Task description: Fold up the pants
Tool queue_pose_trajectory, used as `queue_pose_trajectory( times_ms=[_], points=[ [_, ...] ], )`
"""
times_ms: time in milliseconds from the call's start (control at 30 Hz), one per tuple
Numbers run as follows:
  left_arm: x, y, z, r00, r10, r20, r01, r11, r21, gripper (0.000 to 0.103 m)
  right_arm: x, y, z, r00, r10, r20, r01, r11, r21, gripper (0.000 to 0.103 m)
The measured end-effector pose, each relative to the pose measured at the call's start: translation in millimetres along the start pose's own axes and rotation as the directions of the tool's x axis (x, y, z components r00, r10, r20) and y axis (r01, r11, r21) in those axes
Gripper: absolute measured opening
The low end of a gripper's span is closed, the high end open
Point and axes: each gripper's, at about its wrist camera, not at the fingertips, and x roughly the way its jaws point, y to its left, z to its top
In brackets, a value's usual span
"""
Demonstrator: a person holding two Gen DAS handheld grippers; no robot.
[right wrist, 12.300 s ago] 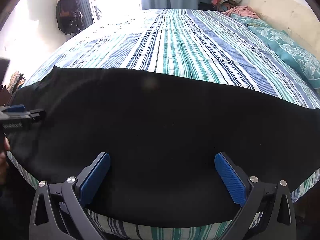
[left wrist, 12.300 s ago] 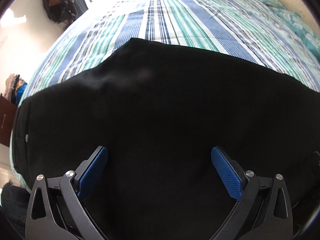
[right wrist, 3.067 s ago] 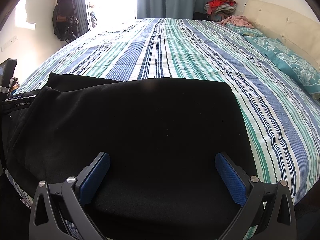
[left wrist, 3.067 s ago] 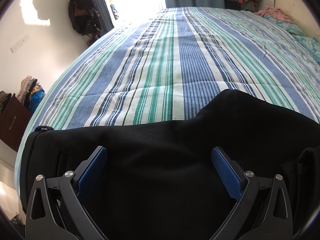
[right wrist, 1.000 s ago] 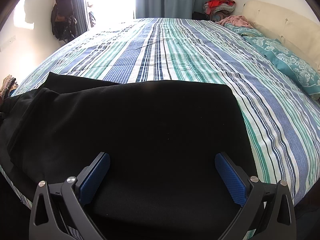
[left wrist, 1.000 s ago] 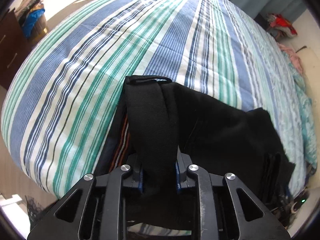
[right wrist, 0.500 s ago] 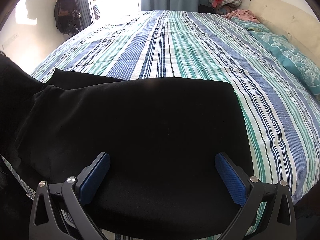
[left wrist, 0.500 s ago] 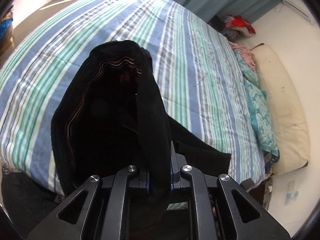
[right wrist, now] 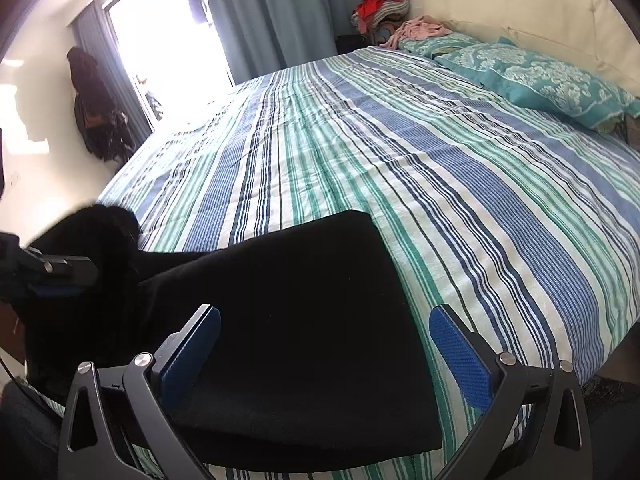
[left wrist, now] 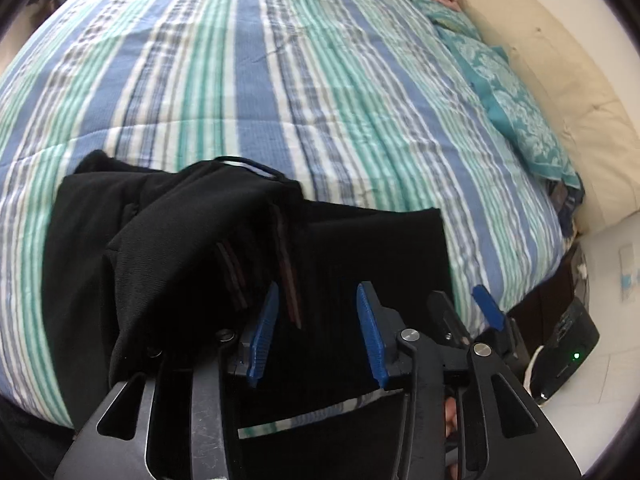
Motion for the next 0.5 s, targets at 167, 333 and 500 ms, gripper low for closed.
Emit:
queue_pose_trajectory(
  times_ms=[167,333,500],
  points=[
    [-58.8,-26.8,6.6,0.986,-0.133,0.101,0.125,0.989,0.084,0.059,-11.1,-25.3,6.2,0.997,0.018,0.07,-0.026,0.993,0.116,0.103],
    [-128.2,11.2,12.6,0.957,-0.063,0.284,0.051,0.997,0.05,0.073,-19.7,-39.0,11.8,0.987,0.086,0.134,-0.108,0.979,0.174,0.103],
    [-138.7,72.0,-12.4,0.939,0.083,0.333,-0.069,0.996,-0.054,0.075,-9.8,-22.0,6.7,0.987,0.131,0.089,-0.142,0.981,0.134,0.103]
  ],
)
